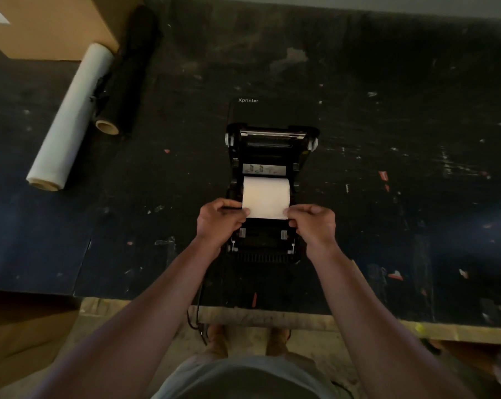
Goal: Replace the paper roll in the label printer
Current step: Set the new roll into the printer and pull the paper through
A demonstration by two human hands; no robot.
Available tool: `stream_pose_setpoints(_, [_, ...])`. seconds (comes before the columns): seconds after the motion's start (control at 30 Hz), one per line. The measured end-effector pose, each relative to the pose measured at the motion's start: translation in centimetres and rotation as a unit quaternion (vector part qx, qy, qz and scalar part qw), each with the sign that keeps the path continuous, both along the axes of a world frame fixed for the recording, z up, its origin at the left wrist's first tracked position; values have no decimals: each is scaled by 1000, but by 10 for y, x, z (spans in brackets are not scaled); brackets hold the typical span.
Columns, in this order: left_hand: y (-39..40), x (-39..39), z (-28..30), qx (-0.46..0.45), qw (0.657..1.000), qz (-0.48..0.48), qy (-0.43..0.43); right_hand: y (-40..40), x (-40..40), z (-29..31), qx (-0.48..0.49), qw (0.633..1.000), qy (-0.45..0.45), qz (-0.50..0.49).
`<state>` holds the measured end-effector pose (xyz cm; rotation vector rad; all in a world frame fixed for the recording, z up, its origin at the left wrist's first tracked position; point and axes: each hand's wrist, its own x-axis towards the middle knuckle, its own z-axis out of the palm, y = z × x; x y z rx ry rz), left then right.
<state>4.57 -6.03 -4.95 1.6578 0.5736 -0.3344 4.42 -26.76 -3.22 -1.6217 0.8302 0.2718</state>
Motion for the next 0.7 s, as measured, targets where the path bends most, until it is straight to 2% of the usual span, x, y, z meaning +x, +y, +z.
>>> stream_pose_setpoints(0.1, [6,0,-1,-6,999,-20,24,-6,-1,0,-6,999,17,40])
stream_pose_setpoints(0.3, [12,-3,-7,55,995,-82,33,-9,-6,-8,-43,993,26,110])
stream_pose_setpoints(0.47, [14,3,-7,155,975,-159,16,-9,-4,-14,-87,985,36,148])
stream_pose_setpoints(0.7, [15,14,-5,213,946,-244,22,-8,1,-19,-129,974,66,175])
